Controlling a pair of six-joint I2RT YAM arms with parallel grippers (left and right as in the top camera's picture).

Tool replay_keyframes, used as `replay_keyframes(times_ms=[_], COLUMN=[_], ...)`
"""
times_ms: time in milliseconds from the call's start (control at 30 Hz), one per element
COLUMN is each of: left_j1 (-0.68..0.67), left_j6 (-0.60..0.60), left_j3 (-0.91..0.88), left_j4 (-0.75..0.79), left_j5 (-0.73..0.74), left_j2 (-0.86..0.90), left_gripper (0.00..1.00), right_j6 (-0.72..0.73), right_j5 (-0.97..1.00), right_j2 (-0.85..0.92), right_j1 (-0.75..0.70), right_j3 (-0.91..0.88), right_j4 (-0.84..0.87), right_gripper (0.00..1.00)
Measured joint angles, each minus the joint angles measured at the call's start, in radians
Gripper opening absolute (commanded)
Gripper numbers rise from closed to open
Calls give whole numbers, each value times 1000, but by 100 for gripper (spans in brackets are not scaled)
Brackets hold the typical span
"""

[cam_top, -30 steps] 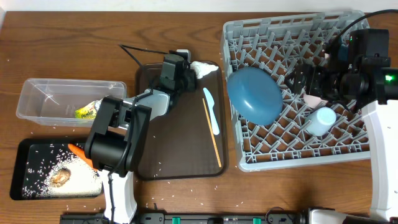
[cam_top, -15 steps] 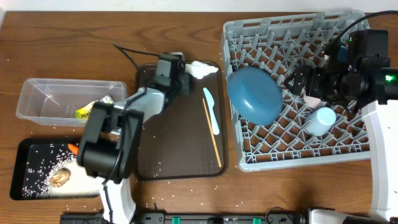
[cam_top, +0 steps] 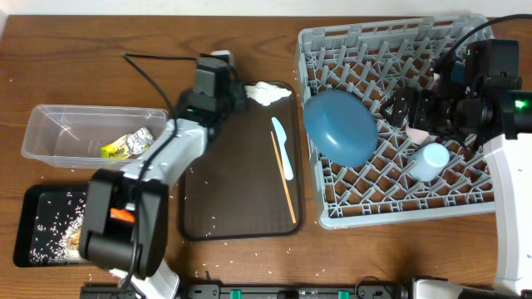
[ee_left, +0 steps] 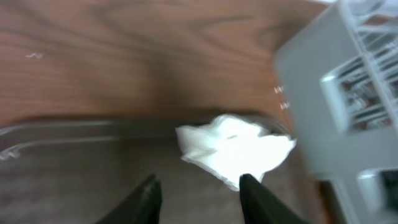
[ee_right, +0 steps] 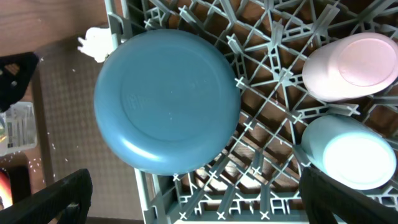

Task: Sort waste into correct bins and load items into the dishwasher rack
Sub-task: 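Close the left gripper on the white tissue on the brown tray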

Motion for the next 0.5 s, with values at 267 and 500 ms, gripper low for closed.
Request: replay_keyframes(times_ms=[267,500], left_j1=[-76,-77], left_j6=[-88,-98], left_j3=[0,0], left_j4=[164,219], left_j5=[3,-4], left_j2=[166,251], left_gripper=[56,56], right_j6=[0,0], right_j5=[0,0], right_j2=[0,0], right_j1=[0,0], right_j3=[0,0], right_j4=[-2,-2], right_gripper=[99,99])
